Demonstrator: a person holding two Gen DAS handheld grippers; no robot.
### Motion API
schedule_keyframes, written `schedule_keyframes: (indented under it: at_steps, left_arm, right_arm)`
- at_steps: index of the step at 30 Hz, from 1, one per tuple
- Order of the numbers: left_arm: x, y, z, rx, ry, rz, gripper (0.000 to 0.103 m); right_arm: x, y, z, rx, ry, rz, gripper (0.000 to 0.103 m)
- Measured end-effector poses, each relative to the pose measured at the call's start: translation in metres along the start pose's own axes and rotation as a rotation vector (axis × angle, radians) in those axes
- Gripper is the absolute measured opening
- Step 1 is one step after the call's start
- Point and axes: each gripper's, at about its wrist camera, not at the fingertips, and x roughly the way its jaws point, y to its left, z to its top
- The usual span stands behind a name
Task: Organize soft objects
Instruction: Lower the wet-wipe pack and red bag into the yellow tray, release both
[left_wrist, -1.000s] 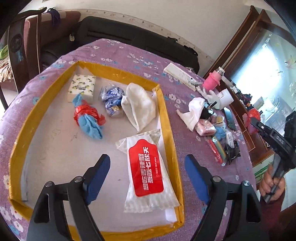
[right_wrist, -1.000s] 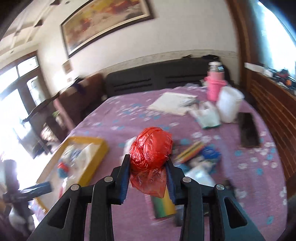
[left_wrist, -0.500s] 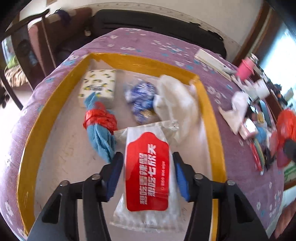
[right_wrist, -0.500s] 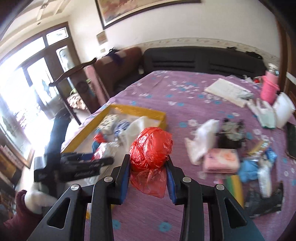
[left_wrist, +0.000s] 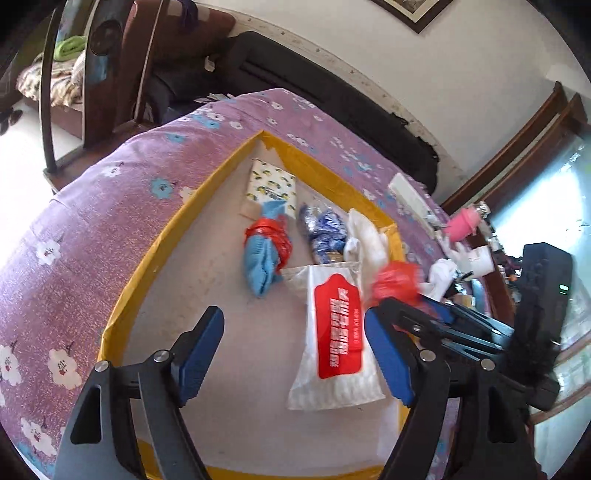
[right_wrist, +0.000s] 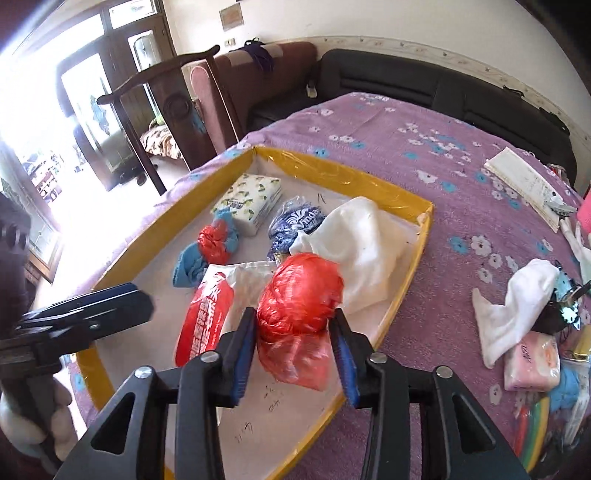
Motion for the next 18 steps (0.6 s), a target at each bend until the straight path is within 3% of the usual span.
schedule_keyframes:
  at_steps: [3, 9, 13, 18]
  left_arm:
    - [-0.005, -0.006, -0.003, 0.027, -0.011, 0.018, 0.079]
    - [-0.01, -0.022, -0.007, 0.066, -0.026, -0.014, 0.081]
    - [-0.015, -0.043, -0.016, 0.128, -0.033, -0.028, 0.086]
    - [-0.008, -0.073, -0.028, 0.188, -0.005, -0.042, 0.086]
  right_arm:
    - [-0.003, -0.005, 0.0, 0.022, -0.015, 0.002, 0.066]
    - [-0.051, -0.039, -0.015, 0.065, -0.108, -0.062, 0.073]
    - [-0.102, -0.096, -0.049, 0.158, -0.178, -0.172, 0.077]
    - [-0.141, -0.177, -0.098, 0.34, -0.188, -0.254, 0.08]
